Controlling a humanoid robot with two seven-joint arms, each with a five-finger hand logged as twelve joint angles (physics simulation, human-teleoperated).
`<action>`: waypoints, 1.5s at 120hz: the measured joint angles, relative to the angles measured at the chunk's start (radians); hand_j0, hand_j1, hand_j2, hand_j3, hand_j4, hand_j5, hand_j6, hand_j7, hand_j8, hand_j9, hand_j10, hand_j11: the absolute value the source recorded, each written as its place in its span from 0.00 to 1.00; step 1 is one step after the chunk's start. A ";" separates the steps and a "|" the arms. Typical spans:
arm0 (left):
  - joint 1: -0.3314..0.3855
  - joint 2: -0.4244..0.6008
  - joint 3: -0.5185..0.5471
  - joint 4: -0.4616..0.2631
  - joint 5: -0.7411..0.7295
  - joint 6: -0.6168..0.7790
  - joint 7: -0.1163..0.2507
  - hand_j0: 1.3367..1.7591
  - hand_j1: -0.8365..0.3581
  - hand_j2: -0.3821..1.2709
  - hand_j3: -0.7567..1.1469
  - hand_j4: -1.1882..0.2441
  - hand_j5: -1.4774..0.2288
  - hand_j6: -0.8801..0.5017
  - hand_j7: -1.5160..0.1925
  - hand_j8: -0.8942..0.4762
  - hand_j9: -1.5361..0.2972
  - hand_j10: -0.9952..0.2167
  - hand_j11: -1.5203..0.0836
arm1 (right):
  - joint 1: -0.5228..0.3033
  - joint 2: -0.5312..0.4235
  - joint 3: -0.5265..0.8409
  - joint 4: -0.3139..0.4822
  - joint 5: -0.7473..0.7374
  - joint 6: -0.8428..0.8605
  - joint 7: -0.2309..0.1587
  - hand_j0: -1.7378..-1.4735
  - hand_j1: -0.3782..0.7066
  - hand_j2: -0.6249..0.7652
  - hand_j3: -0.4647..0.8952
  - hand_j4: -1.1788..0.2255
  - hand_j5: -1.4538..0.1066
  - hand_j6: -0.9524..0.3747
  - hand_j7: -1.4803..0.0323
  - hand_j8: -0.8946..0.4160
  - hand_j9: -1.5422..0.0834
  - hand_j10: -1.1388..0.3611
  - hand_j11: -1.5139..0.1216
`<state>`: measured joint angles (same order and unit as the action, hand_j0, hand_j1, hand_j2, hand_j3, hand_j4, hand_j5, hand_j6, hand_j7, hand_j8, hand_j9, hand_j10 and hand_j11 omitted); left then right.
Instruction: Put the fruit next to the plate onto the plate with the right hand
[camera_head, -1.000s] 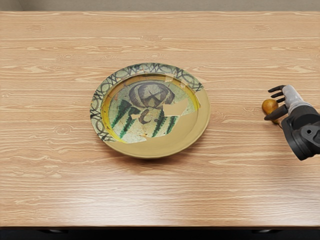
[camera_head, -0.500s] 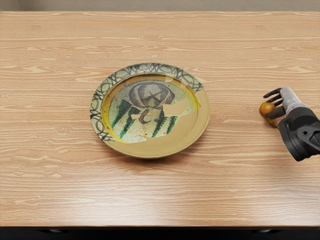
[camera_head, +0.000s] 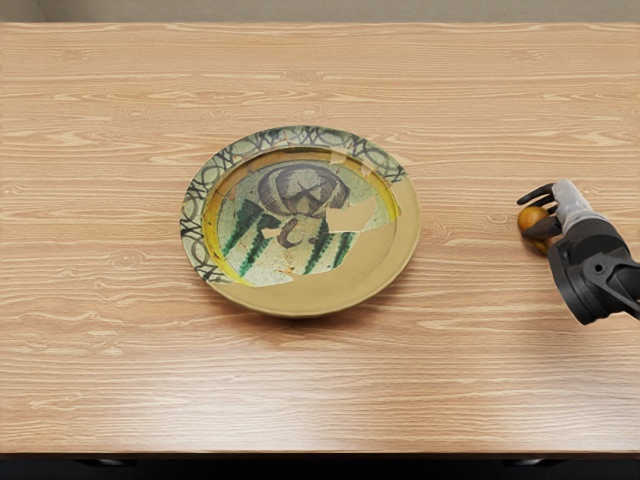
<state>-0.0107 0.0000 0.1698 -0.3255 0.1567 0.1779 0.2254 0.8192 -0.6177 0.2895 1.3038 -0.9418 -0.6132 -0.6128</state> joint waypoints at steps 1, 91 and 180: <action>0.000 0.000 0.000 0.000 0.000 0.000 0.000 0.76 0.97 0.23 0.40 0.82 0.85 0.62 0.87 0.64 0.82 0.80 0.93 | 0.000 0.000 0.000 0.000 0.001 0.000 0.000 0.34 0.71 0.57 0.34 0.36 0.52 0.38 0.48 0.36 0.53 0.34 0.49; 0.000 0.000 0.000 0.000 0.000 0.000 0.000 0.76 0.97 0.23 0.40 0.82 0.85 0.62 0.87 0.64 0.82 0.80 0.93 | 0.246 -0.011 0.055 0.001 0.243 0.272 0.001 0.31 0.58 0.67 0.34 0.35 0.32 0.27 0.37 0.28 0.37 0.28 0.35; 0.000 0.000 0.001 0.000 0.000 0.000 0.000 0.76 0.97 0.23 0.40 0.82 0.85 0.62 0.87 0.64 0.82 0.80 0.93 | 0.281 0.349 0.119 -0.005 0.254 0.420 0.000 0.30 0.58 0.74 0.34 0.44 0.45 0.35 0.49 0.37 0.50 0.42 0.49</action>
<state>-0.0107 0.0000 0.1703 -0.3255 0.1565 0.1779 0.2255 1.0999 -0.2690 0.4088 1.2989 -0.6876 -0.1934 -0.6124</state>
